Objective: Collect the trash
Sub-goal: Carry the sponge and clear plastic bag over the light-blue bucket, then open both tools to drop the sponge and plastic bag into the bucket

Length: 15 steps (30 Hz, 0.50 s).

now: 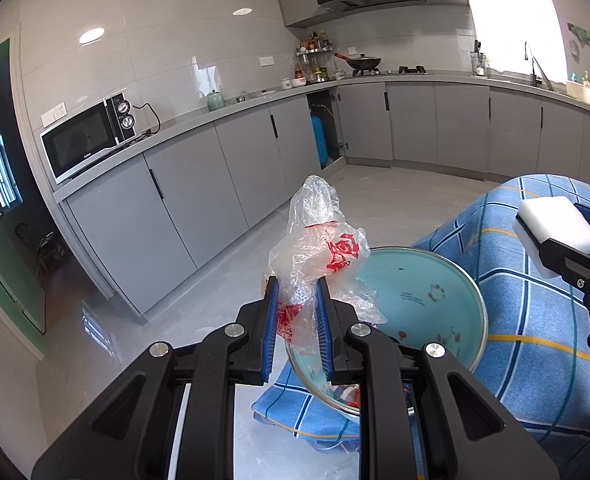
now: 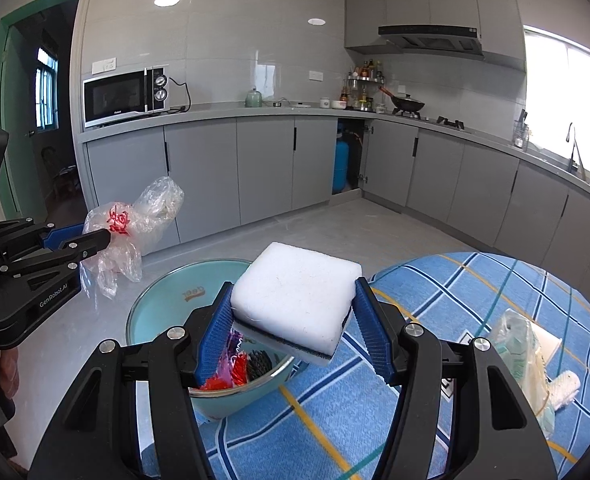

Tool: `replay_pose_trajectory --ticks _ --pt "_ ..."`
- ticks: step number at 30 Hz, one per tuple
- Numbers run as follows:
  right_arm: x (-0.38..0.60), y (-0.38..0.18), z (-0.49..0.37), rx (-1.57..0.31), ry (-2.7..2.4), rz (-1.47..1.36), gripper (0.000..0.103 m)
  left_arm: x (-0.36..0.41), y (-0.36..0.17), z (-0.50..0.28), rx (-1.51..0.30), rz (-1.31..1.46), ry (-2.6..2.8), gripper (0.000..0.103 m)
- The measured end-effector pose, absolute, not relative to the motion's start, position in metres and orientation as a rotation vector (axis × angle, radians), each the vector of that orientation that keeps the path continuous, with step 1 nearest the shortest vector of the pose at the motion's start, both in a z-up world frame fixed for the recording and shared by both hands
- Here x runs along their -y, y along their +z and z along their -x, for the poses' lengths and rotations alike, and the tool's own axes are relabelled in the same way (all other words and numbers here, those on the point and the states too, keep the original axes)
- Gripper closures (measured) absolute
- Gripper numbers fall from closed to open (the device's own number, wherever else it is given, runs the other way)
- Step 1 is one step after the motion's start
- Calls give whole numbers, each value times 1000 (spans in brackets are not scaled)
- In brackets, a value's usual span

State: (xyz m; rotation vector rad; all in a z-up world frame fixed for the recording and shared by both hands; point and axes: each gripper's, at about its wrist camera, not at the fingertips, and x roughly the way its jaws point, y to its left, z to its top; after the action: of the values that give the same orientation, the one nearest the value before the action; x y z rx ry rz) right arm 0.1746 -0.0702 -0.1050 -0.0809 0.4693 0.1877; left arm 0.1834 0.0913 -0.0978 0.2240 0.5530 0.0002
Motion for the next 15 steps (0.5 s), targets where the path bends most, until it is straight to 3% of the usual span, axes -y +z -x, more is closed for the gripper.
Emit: replay_pose_trajectory --ticks 15 --pt "47 -117 -199 -496 260 101 41 -96 -104 -194 -578 -213 11 80"
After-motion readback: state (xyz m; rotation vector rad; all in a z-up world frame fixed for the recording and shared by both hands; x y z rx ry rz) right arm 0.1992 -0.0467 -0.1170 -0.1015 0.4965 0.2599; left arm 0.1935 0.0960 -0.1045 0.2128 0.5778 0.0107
